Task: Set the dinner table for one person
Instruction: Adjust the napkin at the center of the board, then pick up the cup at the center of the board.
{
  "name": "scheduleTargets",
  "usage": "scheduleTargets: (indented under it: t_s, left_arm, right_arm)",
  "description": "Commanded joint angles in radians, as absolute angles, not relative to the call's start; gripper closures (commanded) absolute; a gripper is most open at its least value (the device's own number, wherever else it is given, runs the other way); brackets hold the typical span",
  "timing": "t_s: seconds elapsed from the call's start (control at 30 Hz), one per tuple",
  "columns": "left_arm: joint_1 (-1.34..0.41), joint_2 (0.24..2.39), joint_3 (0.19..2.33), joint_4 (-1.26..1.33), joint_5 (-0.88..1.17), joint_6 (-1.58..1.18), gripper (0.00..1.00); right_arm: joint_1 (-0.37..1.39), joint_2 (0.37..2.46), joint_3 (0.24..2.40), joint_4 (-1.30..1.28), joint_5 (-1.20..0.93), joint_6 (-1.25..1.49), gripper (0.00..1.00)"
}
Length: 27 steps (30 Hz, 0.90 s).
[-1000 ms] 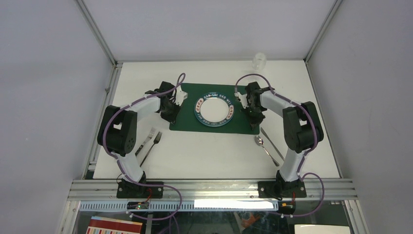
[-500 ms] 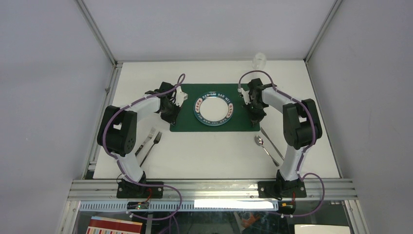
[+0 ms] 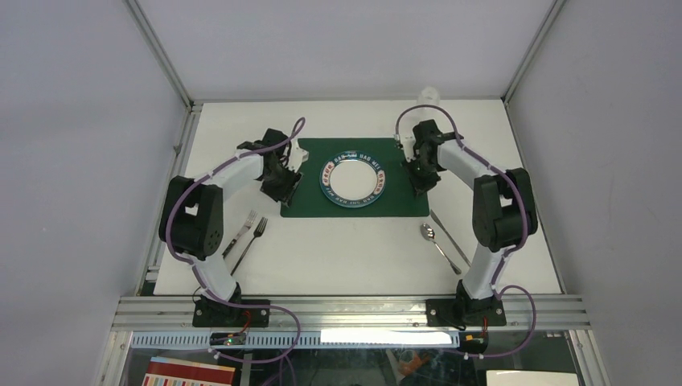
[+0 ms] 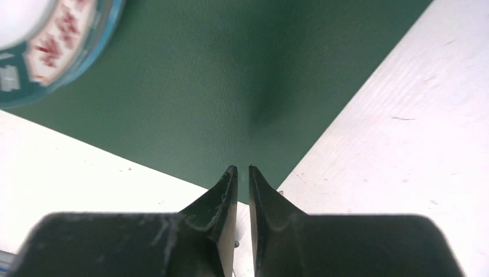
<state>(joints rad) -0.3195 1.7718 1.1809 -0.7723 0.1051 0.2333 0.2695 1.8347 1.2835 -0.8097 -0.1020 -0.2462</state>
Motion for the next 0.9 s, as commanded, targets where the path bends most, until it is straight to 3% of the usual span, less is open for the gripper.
scheduleTargets:
  t_s: [0.0, 0.17, 0.33, 0.4, 0.67, 0.87]
  left_arm:
    - [-0.310, 1.677, 1.370, -0.908, 0.042, 0.260, 0.48]
    - [-0.309, 1.634, 1.499, -0.964, 0.009, 0.266, 0.27]
    - [-0.303, 1.608, 1.556, -0.962, -0.047, 0.269, 0.16]
    - [-0.302, 1.606, 1.574, -0.959, -0.058, 0.264, 0.14]
    - [-0.295, 1.607, 1.608, -0.949, -0.090, 0.241, 0.11]
    - [-0.295, 1.566, 1.546, -0.933, -0.071, 0.226, 0.11]
  right_arm:
    - [0.264, 1.733, 1.422, -0.837, -0.128, -0.273, 0.84]
    - [0.257, 1.698, 1.539, -0.911, -0.053, -0.276, 0.77]
    - [0.183, 1.724, 1.710, -0.948, 0.002, -0.248, 0.45]
    - [0.150, 1.778, 1.816, -0.994, 0.025, -0.235, 0.40]
    - [0.095, 2.088, 2.369, -1.201, 0.068, -0.241, 0.35]
    - [0.085, 2.058, 2.283, -1.050, 0.045, -0.245, 0.38]
